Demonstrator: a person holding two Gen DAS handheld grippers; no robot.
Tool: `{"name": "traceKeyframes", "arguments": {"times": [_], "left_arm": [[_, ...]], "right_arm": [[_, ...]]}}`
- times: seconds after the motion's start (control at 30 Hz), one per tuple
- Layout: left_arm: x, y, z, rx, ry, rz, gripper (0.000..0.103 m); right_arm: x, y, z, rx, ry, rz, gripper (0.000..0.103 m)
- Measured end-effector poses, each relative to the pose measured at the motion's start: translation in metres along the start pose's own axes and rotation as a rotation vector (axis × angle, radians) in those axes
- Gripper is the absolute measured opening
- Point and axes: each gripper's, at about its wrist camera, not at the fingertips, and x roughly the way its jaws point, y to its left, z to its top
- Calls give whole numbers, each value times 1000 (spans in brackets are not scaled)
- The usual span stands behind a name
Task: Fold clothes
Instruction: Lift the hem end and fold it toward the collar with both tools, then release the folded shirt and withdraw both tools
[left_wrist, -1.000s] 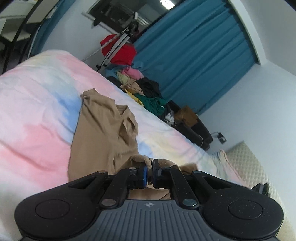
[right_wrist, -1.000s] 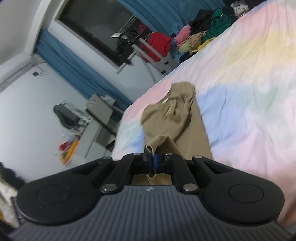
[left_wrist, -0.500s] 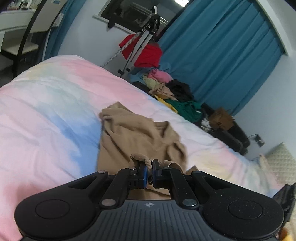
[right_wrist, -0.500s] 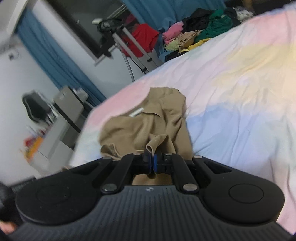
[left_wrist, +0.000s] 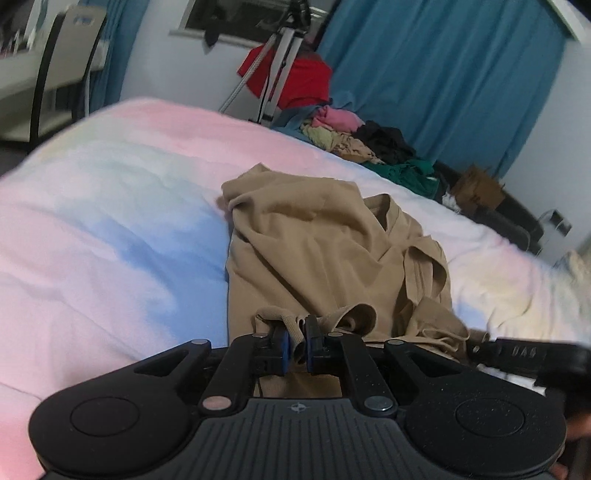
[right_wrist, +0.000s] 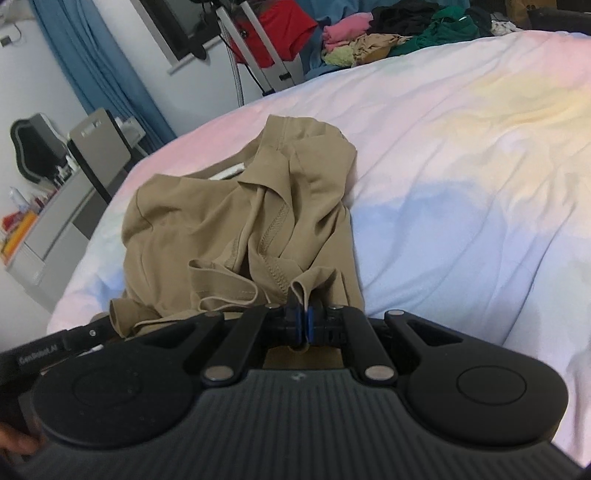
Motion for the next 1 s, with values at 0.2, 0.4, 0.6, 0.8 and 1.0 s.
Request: {"name": "traceKeyframes", "arguments": {"times": [0.2,0.4,0.6,0.8,1.0], "left_arm": [[-23,-15,3,12,-19,16,69],[-79,-43,-3,73,-93,0,83],[-136,-67,-27,153,-154,5,87],[-158,-76,-53,169,-144,19,90],[-160,-81,-70,209,-126,42,91]], "right_arm": [[-21,3,1,-45,-14,-15,44],[-84,14,-9,-85,-110,36,77],[-147,38,-41,-206,-176,71,77],[-173,42,-53,-207,-223,48,79],[-175,50,-62,-246,-315,-9,79]]}}
